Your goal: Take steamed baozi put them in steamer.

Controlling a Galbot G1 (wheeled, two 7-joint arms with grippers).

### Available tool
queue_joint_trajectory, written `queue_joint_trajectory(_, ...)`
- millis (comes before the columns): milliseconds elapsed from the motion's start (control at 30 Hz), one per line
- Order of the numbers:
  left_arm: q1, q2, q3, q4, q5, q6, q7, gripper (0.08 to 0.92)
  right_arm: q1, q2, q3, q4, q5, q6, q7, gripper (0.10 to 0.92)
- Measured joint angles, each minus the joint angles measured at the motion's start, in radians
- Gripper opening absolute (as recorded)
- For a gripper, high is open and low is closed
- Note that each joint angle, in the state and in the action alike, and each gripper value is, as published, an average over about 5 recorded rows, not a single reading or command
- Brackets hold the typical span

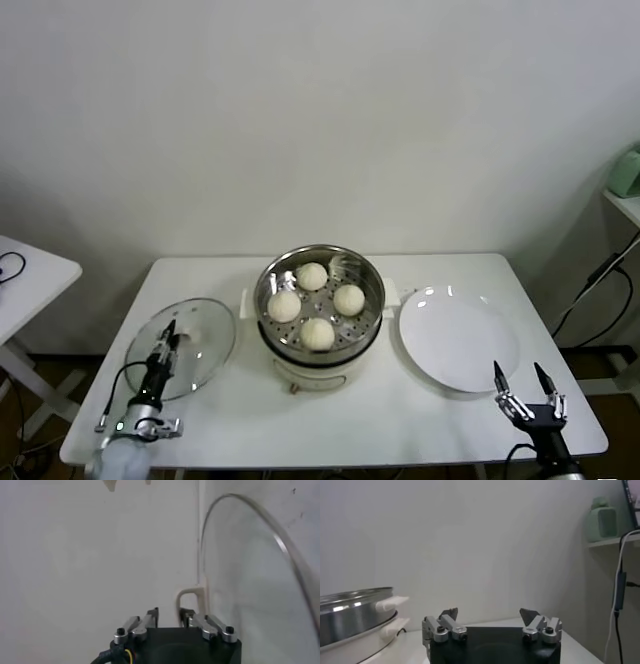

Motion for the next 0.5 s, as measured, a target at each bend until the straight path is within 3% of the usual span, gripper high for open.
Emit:
queue_joint_trajectory(233, 0.002, 0.008, -0.003, -0.017, 0.019, 0.004, -0.001, 0.166, 0.006, 0.001, 0.0, -0.002, 0.007, 0.011, 0.007, 0.823)
queue_joint_trajectory(500, 0.027, 0.032, 0.004, -0.085, 0.019, 0.017, 0.026, 0.142, 0.011, -0.003, -0.003, -0.005, 0.011, 0.017, 0.011, 0.823)
